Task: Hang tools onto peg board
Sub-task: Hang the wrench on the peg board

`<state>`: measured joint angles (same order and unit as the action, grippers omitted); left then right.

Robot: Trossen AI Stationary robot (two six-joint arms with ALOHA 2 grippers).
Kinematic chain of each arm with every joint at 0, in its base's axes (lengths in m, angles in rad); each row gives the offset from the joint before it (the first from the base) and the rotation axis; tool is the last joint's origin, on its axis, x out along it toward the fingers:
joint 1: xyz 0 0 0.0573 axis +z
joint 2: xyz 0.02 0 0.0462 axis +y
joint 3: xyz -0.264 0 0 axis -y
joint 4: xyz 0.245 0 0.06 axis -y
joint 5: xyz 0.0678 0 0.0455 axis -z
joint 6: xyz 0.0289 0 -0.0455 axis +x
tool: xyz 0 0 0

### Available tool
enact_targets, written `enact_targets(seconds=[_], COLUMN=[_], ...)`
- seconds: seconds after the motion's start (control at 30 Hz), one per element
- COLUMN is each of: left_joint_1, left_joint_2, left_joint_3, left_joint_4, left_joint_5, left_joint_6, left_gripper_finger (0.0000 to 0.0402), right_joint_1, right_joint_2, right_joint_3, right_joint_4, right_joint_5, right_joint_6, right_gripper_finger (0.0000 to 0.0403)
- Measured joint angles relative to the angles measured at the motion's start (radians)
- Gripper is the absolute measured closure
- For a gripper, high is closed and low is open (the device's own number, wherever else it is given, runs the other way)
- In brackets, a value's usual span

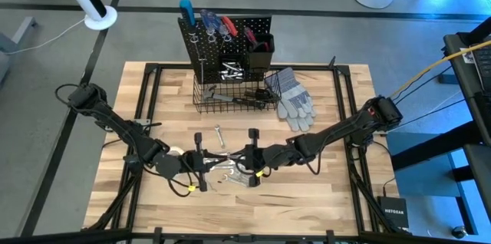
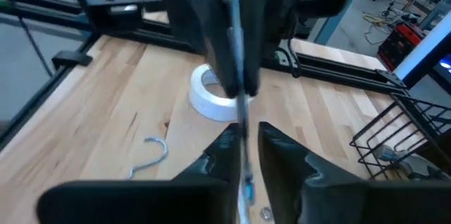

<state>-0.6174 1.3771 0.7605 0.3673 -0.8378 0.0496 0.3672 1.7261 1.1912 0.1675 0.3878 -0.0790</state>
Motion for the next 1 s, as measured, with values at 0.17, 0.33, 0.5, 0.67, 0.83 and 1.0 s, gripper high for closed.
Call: enact_targets(seconds=[0.17, 0.33, 0.5, 0.67, 0.83, 1.0], left_joint_1=[0.0, 0.002, 0.005, 0.01, 0.009, 0.009], left_joint_2=[0.0, 0.0, 0.0, 0.0, 0.0, 0.001], left_joint_3=[0.0, 0.0, 0.0, 0.0, 0.0, 0.0], left_joint_4=[0.014, 0.043, 0.052, 0.063, 0.061, 0.063], left_joint_5=[-0.026, -0.04, -0.041, -0.041, -0.039, -0.038], left_joint_6=[0.001, -0.011, -0.019, -0.015, -0.016, -0.025], left_gripper_finger=[0.0398, 0.0399, 0.04, 0.04, 0.0398, 0.039], right_joint_1=[0.0, -0.002, -0.01, -0.008, -0.009, -0.007], right_joint_2=[-0.015, -0.014, 0.013, 0.012, 0.011, 0.011], right_joint_3=[0.0, 0.0, -0.001, 0.0, 0.0, 0.0], right_joint_4=[-0.012, -0.009, -0.004, 0.01, -0.015, -0.013], right_joint_5=[0.006, 0.006, -0.013, 0.006, 0.016, 0.055], right_joint_6=[0.009, 0.052, 0.049, 0.008, -0.013, -0.031], right_gripper_finger=[0.0287, 0.0238, 0.0231, 0.0275, 0.0365, 0.0376])
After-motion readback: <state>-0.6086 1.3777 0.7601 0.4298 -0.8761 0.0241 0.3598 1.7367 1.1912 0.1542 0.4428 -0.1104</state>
